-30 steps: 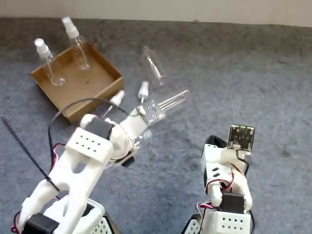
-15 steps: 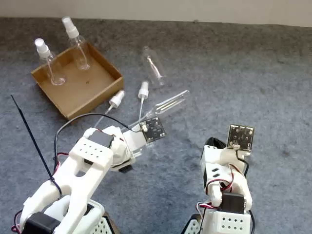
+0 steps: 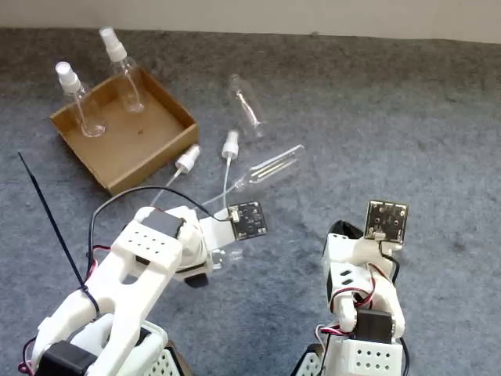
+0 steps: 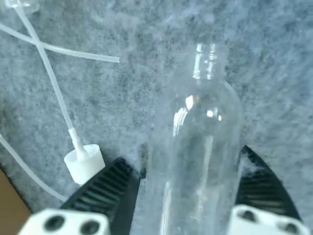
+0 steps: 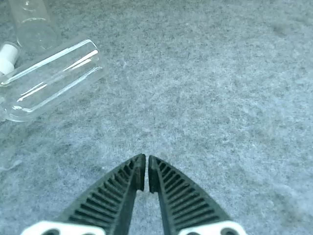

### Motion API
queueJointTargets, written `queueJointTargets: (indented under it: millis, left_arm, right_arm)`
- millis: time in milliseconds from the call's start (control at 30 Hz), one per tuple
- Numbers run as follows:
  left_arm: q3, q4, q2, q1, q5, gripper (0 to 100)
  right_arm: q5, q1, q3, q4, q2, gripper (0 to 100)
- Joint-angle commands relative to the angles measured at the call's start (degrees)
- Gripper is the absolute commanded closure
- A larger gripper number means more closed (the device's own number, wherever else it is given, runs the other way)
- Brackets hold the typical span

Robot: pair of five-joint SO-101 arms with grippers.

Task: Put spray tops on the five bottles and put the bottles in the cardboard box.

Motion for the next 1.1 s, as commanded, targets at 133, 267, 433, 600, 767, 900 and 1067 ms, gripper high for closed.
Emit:
queueJointTargets:
  millis: [133,267,433,600,767,900,1067]
  left_arm:
    - [-0.5,0.5,0.1,-0.1,-2.0,73]
    - [-1.5,0.7,0.1,2.0,-2.0,73]
    - [-2.7,0.7,0.3,5.1,-1.9,73]
    - [-2.9,0.5,1.3,5.0,-1.9,73]
    - [-7.7,0.6,12.4,4.8,-1.7,73]
    - [-10.4,0.4,18.4,5.1,-1.9,73]
    - [-10.5,0.3,18.6,5.1,-2.0,76]
  right_arm:
    - [0.1,-0.5,10.2,0.1,-0.7,97.9]
    - [0.2,-0.5,10.2,0.1,-0.7,97.9]
    - [0.2,-0.5,10.2,0.1,-0.7,97.9]
    - [0.2,-0.5,10.2,0.0,-0.7,97.9]
    - [0.2,-0.5,10.2,0.0,-0.7,97.9]
    - [0.2,-0.4,10.2,0.0,-0.7,97.9]
    - [0.2,-0.4,10.2,0.0,-0.7,97.9]
